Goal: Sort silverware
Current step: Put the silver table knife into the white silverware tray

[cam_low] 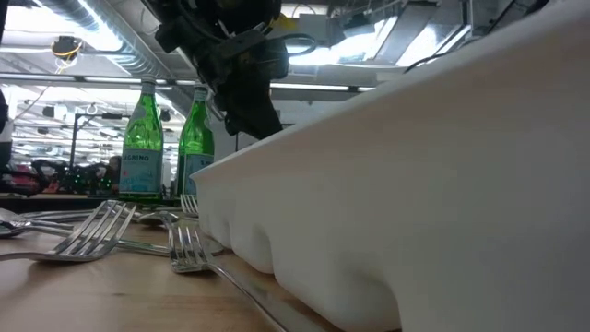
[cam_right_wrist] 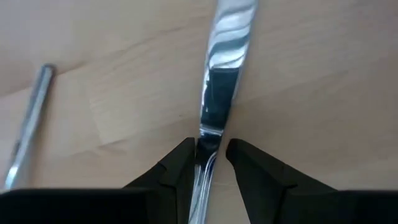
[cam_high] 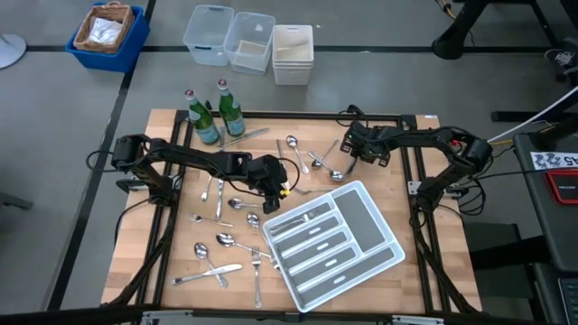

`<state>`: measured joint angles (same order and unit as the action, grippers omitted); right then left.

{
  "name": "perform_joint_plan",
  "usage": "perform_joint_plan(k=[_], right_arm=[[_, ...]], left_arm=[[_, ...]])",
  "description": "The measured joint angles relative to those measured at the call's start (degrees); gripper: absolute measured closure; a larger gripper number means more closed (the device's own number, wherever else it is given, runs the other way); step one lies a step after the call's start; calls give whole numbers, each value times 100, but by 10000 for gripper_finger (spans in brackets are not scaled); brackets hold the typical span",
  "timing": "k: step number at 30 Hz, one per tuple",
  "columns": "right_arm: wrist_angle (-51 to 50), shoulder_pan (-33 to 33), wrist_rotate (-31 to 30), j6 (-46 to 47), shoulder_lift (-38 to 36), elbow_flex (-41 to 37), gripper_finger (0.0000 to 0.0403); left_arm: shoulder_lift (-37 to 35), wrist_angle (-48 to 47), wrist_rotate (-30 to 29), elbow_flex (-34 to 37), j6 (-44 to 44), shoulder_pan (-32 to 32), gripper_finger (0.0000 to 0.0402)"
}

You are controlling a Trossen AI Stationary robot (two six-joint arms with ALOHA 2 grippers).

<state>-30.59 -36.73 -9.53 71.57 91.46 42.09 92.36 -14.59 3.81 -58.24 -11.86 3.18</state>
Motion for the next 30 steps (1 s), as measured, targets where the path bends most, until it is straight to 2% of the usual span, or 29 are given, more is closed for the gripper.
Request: perform_joint_plan(k=[7, 17, 30], right_arm=[[-94, -4, 75, -43, 0, -9, 293], [-187, -9, 106, -132, 20, 197, 361], [31, -4, 68, -638, 20, 201, 358]], left_arm=[[0, 0, -2, -2, -7, 0, 329], [0, 0, -7, -4, 31, 0, 329], [0, 4, -7, -4, 31, 0, 329]])
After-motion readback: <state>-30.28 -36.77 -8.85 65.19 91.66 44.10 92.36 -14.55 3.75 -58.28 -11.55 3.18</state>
